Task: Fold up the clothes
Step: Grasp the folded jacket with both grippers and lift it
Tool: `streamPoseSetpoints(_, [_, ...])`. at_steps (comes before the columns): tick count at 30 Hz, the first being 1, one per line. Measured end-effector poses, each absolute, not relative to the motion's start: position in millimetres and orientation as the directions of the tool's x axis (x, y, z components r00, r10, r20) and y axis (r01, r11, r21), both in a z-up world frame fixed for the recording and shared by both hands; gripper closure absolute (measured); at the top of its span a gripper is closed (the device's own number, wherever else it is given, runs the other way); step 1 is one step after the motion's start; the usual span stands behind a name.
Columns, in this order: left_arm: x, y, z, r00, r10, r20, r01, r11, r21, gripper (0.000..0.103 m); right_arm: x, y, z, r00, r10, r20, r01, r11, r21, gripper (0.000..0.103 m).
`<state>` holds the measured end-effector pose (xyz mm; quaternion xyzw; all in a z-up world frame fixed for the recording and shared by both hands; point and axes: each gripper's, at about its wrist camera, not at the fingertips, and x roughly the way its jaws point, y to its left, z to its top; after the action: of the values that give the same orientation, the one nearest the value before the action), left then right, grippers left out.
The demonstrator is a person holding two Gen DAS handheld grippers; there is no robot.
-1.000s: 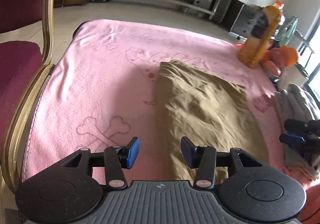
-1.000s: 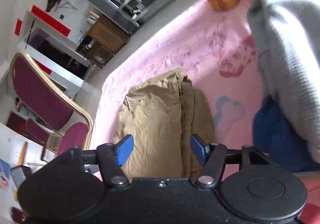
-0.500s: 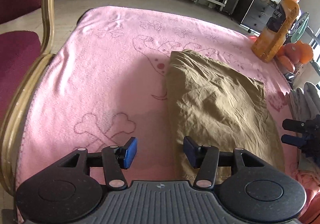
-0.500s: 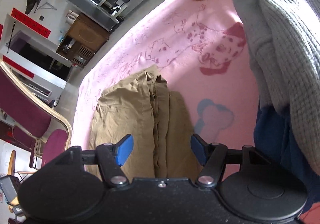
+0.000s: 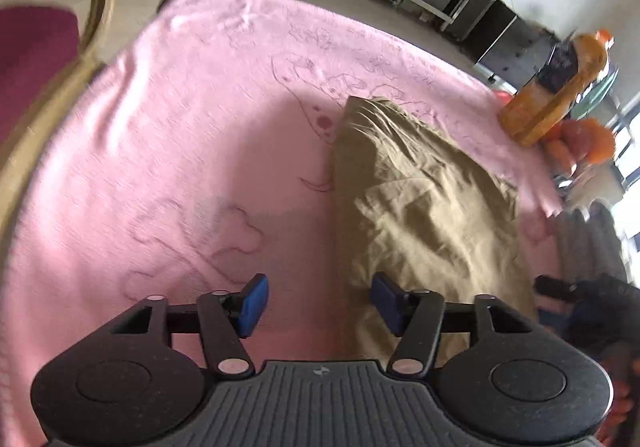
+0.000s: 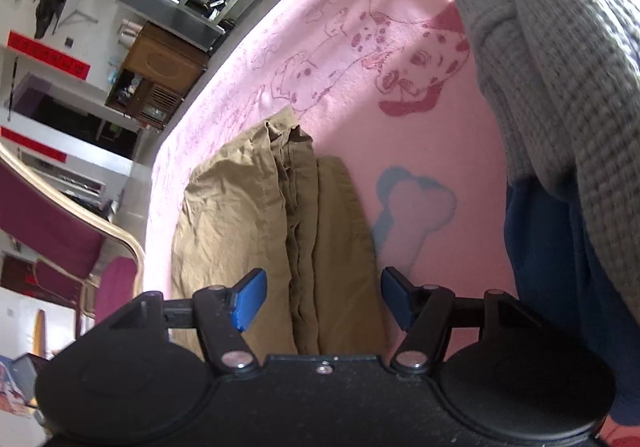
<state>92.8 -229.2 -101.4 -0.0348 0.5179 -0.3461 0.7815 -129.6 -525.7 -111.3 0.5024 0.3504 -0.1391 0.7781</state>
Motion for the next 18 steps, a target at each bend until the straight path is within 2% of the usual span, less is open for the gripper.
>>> streamPoseSetpoints(7, [98, -242, -111, 0.133, -0.645, -0.753, 0.499, 0.700, -0.512, 0.046, -132, -525, -128, 0.770, 0.216, -0.600, 0.522, 0.327, 0.788, 0.042])
streamPoseSetpoints(10, [103, -249, -116, 0.097, -0.676, -0.731, 0.486, 0.673, -0.558, 0.047, -127, -524, -137, 0.793, 0.255, -0.553, 0.487, 0.279, 0.827, 0.045])
streamPoseSetpoints(15, [102, -263, -123, 0.083, -0.714, -0.695, 0.491, 0.636, -0.595, 0.043, -113, -515, -142, 0.830, 0.224, -0.511, 0.438, 0.305, 0.845, 0.047])
streamPoseSetpoints(16, [100, -264, -123, 0.090, -0.715, -0.694, 0.497, 0.636, -0.591, 0.043, -111, -513, -143, 0.834, 0.212, -0.509, 0.433, 0.319, 0.843, 0.050])
streamPoseSetpoints(18, [94, -268, -120, 0.114, -0.698, -0.707, 0.530, 0.645, -0.550, 0.045, -107, -507, -140, 0.821, 0.178, -0.543, 0.455, 0.371, 0.810, 0.069])
